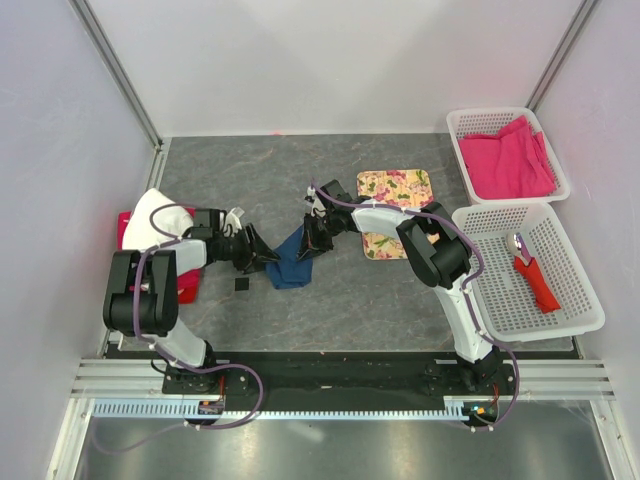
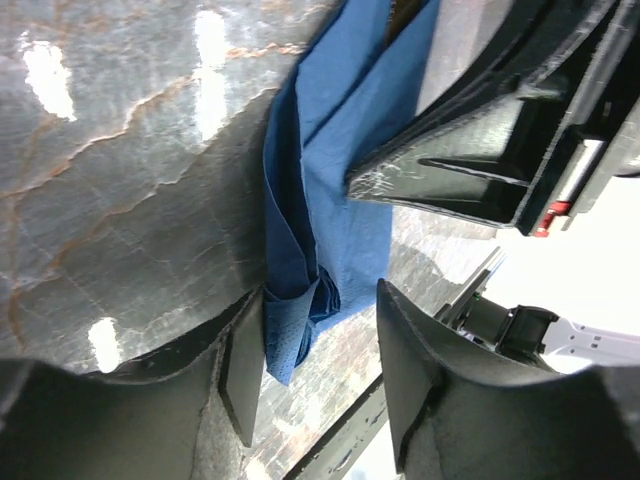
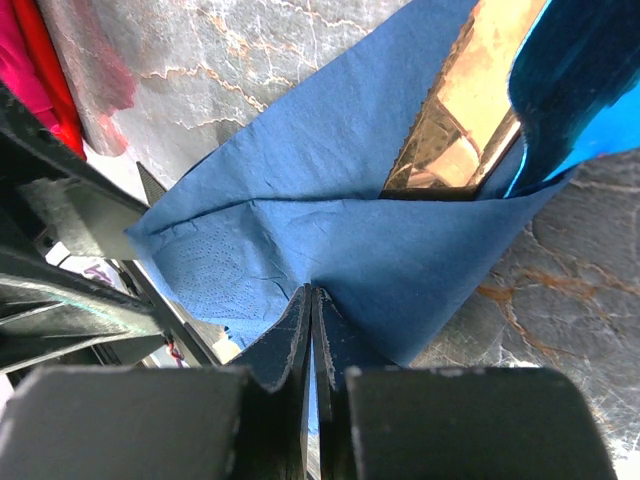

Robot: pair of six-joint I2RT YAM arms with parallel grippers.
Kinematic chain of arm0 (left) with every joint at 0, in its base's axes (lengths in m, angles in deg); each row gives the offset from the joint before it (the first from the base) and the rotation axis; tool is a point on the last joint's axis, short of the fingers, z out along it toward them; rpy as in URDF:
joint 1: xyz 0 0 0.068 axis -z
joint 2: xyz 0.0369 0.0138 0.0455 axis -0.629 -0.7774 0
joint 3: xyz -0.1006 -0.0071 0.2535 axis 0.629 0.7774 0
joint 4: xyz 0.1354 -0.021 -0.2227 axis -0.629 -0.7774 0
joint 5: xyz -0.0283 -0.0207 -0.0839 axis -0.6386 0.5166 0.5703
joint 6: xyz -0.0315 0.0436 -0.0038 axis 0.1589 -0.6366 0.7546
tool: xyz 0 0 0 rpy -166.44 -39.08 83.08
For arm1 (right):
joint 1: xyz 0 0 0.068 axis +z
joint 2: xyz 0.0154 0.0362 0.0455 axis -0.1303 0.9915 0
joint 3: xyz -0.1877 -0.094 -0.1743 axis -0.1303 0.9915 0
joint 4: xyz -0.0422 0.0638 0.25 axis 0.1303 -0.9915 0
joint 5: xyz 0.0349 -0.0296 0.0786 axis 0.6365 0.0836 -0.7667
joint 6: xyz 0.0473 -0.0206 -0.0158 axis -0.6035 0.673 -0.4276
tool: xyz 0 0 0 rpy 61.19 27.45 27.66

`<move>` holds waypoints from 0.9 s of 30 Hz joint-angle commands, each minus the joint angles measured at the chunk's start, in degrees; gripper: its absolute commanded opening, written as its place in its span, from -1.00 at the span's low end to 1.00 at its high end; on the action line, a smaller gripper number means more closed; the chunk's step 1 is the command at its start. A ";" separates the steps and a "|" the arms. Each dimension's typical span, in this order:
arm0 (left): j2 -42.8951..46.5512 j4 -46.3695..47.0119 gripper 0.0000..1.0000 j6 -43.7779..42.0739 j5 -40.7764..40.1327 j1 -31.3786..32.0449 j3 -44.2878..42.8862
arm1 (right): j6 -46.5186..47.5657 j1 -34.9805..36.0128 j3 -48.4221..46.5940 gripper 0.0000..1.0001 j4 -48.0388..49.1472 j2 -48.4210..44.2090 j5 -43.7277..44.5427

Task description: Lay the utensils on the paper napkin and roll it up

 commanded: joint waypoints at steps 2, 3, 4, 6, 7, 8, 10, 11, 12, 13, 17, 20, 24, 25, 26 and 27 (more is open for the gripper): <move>-1.62 0.71 0.30 1.33 -0.81 -0.49 0.08 | 1.76 -0.21 2.80 -0.85 -4.24 3.25 7.41; -1.88 0.44 0.36 1.51 -0.98 -0.58 0.08 | 1.68 -0.21 2.80 -0.85 -4.15 3.34 7.41; -2.32 0.44 0.46 1.77 -0.90 -0.58 0.08 | 1.68 -0.21 2.80 -0.85 -4.15 3.34 7.41; -3.02 0.09 0.50 1.95 -0.64 -0.75 0.17 | 1.68 -0.29 2.80 -0.85 -4.24 3.34 7.50; -4.25 0.44 0.50 2.12 0.23 -0.75 0.17 | 1.68 -0.21 2.97 -0.85 -4.24 3.25 7.50; -4.95 1.14 0.46 1.95 1.64 -0.75 0.00 | 1.68 -0.29 2.97 -0.85 -4.24 3.17 7.50; -6.71 2.81 0.35 1.34 4.11 -0.84 -0.79 | 1.68 -0.29 3.06 -0.85 -4.24 3.25 7.50; -7.24 3.16 0.35 1.07 4.02 -0.84 -1.14 | 1.76 -0.21 3.15 -0.85 -4.24 3.17 7.50; -7.59 4.21 0.33 0.98 4.11 -0.84 -1.41 | 1.68 -0.21 3.06 -0.85 -4.24 3.17 7.41; -8.29 4.66 0.33 0.98 4.28 -0.84 -2.02 | 1.68 -0.21 3.24 -0.85 -4.15 3.17 7.41; -9.53 5.63 0.33 1.42 5.69 -0.75 -3.78 | 1.76 -0.29 3.24 -0.85 -4.24 3.34 7.50; -10.05 8.61 0.39 1.77 6.13 -0.75 -4.57 | 1.59 -0.29 3.06 -0.85 -4.24 3.34 7.41; -12.52 8.62 0.53 2.48 7.19 -0.67 -6.24 | 1.59 -0.21 3.24 -0.85 -4.24 3.43 7.41; -12.87 8.62 0.53 2.39 7.19 -0.67 -6.24 | 1.59 -0.21 3.24 -0.85 -4.24 3.52 7.41; -13.31 8.44 0.53 2.30 7.19 -0.58 -6.33 | 1.59 -0.21 3.32 -0.85 -4.24 3.43 7.41; -13.48 7.83 0.51 1.60 7.36 -0.58 -6.59 | 1.67 -0.21 3.33 -0.85 -4.15 3.52 7.50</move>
